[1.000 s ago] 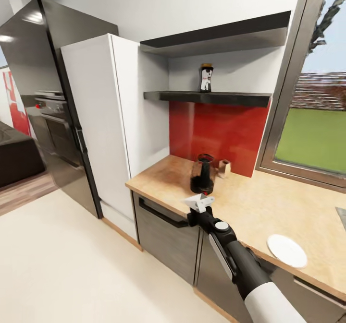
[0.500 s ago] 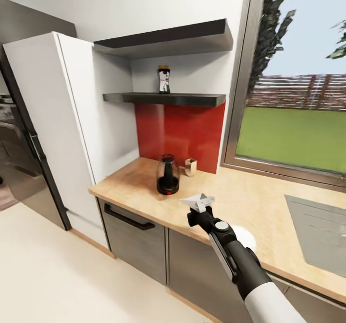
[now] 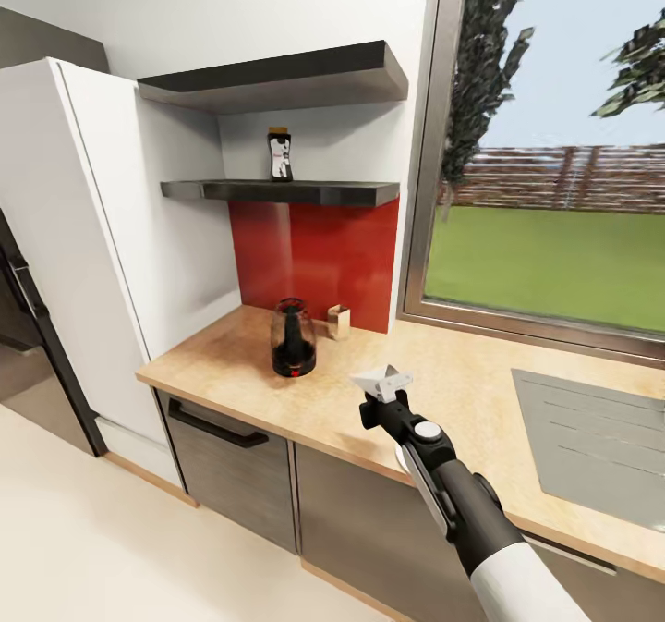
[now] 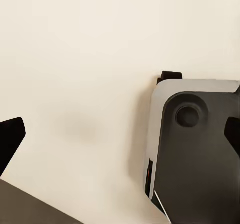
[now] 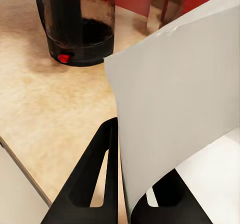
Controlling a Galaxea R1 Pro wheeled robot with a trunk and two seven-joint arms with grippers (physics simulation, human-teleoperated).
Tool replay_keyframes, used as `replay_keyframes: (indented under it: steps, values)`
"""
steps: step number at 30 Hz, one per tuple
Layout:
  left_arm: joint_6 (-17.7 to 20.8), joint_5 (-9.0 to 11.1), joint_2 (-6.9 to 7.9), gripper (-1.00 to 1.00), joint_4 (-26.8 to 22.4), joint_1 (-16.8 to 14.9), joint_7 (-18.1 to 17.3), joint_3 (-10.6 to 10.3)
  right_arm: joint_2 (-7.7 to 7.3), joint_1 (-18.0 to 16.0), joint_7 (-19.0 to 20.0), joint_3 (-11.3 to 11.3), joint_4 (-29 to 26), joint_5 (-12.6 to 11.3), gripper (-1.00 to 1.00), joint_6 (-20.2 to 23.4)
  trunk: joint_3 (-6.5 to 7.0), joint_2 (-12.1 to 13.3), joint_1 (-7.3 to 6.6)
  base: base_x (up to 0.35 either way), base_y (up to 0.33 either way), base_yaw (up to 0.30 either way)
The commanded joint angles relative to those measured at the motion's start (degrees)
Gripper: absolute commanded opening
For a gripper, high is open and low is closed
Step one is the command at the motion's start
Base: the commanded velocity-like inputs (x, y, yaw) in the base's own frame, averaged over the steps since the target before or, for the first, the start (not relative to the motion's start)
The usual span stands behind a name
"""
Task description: Set up a coffee station on the kitchen countertop: keep the coffee maker on the countertop, move the bottle of coffee from the kitchen shelf to the counter next to the coffee maker, place a paper coffee filter on top of the coffee maker, put the saucer next to the coffee maker with the coffee cup on the saucer, and place the electric kettle next to the coffee maker.
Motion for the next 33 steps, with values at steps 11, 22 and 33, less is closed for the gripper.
replay_keyframes:
  steps: [11, 22, 33]
  values:
    - [-0.1, 0.0, 0.00, 1.00, 0.1, 0.0, 0.0, 0.3, 0.02, 0.0, -0.1, -0.3, -2.3, 0.0, -1.00, 0.4, 0.09, 0.0, 0.02, 0.000, 0.000, -0.163]
    - [-0.1, 0.0, 0.00, 1.00, 0.1, 0.0, 0.0, 0.4, -0.07, 0.1, -0.1, -1.0, -2.8, 0.0, -1.00, 0.3, 0.10, 0.0, 0.02, 0.000, 0.000, -0.297]
    - [-0.2, 0.0, -0.03, 1.00, 0.1, 0.0, 0.0, 0.3, -0.08, 0.1, -0.1, -1.4, -2.9, 0.0, -1.00, 0.3, 0.10, 0.0, 0.02, 0.010, -0.016, -0.300]
